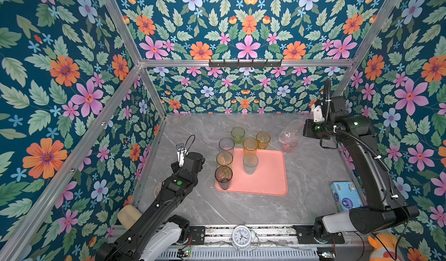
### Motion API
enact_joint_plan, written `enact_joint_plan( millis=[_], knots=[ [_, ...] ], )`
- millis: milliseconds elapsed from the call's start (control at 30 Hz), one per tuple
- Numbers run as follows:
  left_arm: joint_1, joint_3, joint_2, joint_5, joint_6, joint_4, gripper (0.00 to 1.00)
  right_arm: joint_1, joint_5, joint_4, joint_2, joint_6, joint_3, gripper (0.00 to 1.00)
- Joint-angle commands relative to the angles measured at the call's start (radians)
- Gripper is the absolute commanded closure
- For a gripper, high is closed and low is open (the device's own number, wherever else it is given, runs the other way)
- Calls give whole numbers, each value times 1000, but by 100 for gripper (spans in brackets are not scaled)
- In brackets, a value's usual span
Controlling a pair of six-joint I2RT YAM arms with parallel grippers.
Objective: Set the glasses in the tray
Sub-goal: 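Lift the clear glass with the right gripper and carry it over the tray, then lower the clear glass onto the tray near its edge nearest the robot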
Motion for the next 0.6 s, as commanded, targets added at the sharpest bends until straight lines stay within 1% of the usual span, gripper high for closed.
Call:
enact_joint_plan(
  millis=[0, 267, 567],
  knots=[
    [-1, 11, 2, -8, 0, 15, 20, 39, 46, -6, -21, 22, -38, 99],
    [-1, 21, 21, -8, 8, 24, 20, 159, 124, -12, -43, 45, -145, 99],
    [-1, 27, 39, 5, 8, 35, 20, 256, 131, 14, -41, 79, -244, 100]
  ],
)
